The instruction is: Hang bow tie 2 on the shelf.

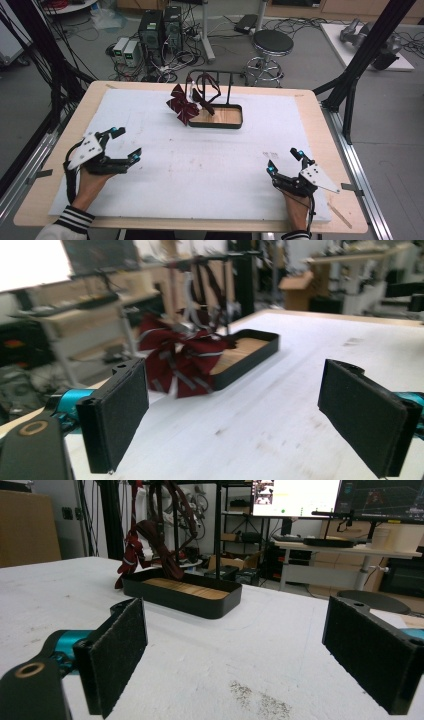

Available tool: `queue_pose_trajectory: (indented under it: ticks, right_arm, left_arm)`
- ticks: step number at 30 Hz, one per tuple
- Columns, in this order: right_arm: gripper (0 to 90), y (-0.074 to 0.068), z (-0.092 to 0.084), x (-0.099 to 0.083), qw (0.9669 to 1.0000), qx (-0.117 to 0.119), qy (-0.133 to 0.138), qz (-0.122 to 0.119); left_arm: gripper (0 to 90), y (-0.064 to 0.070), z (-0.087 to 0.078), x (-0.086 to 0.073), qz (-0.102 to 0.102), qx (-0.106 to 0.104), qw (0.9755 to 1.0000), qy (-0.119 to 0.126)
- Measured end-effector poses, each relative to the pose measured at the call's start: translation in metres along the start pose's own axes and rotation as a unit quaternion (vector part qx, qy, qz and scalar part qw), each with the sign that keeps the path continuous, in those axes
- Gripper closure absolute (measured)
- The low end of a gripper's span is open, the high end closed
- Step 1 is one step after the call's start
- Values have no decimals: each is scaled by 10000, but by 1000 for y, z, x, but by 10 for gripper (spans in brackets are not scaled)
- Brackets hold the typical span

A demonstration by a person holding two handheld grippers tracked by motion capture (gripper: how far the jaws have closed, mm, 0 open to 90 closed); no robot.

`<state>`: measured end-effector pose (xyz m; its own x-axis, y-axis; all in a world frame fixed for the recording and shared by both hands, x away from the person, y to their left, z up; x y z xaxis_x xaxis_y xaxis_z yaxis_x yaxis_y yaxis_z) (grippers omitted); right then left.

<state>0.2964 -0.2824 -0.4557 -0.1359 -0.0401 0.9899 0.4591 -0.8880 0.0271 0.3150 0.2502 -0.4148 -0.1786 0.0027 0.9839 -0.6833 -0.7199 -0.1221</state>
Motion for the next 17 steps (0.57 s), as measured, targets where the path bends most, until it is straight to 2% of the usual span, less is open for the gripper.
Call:
queue_pose_trajectory:
  ticks: [2, 6, 11, 13, 15, 17]
  right_arm:
    - [102, 0, 0, 0, 10000, 4, 5, -28]
    - [102, 0, 0, 0, 10000, -6, 7, -28]
    - [102, -1, 0, 0, 9999, -21, 42, -93]
    - [102, -1, 0, 0, 9999, -22, 59, -113]
    - [102, -1, -1, 0, 9999, -23, 68, -94]
    - [102, -1, -1, 0, 10000, -35, 64, -67]
  left_arm:
    - [132, -3, -15, -10, -3, 171, 9998, 107]
    - [132, -6, -29, -20, 10, 348, 9991, 221]
    - [132, -9, -36, -30, -67, 439, 9986, 275]
    - [136, -10, -37, -32, -235, 435, 9983, 303]
    - [137, -11, -39, -32, -212, 553, 9976, 361]
    - [137, -13, -40, -34, -303, 563, 9976, 254]
Point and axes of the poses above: each handheld gripper's, and its own axes: z roughly forward along the jaws, x roughly out of its top, y roughly to its right, the point moved 4 cm from there along z, roughly forward along the jaws, and after that the axes turned 10 degrees about y, right-handed, at the moved point
